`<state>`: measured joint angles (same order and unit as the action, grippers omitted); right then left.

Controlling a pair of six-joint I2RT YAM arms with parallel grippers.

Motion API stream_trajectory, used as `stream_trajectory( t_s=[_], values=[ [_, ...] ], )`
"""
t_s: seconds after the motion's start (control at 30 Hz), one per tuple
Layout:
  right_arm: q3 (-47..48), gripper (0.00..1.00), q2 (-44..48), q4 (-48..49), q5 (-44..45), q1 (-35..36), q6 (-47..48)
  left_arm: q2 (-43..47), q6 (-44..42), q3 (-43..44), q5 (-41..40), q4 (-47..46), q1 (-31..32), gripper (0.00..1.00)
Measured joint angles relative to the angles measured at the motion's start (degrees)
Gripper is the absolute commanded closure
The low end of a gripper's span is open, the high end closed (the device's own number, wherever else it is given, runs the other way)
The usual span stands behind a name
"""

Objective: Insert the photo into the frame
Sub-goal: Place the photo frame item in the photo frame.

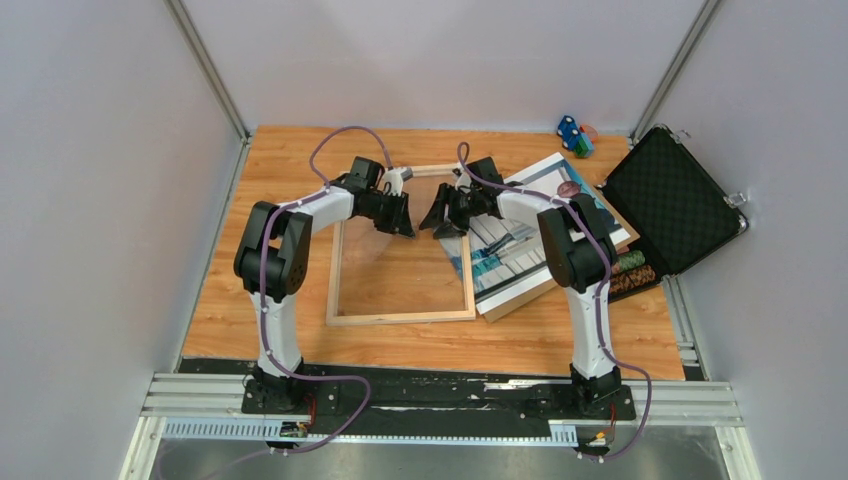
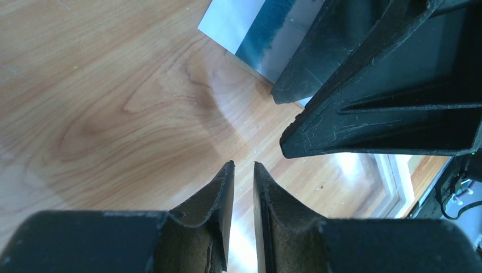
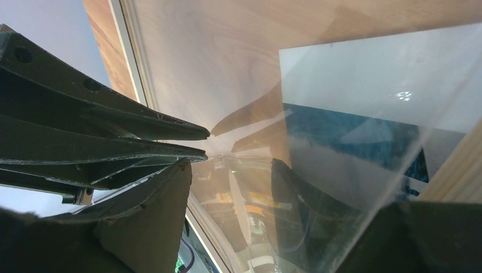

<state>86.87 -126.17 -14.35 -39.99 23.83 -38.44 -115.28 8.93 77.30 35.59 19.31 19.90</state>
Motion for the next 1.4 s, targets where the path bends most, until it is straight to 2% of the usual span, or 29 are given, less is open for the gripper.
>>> stream_trajectory(
  t_s=[0.37, 1.4],
  values=[
    [-0.02, 0.42, 1.51, -1.03, 2.73, 0.04, 1.77, -0.02, 0.04, -0.39, 0.0, -1.16, 0.0, 0.75],
    [0.0, 0.41, 5.73, -6.38, 9.44, -1.16, 7.15, -0.04, 0.02, -0.98, -0.15, -2.01, -0.02, 0.78]
  ],
)
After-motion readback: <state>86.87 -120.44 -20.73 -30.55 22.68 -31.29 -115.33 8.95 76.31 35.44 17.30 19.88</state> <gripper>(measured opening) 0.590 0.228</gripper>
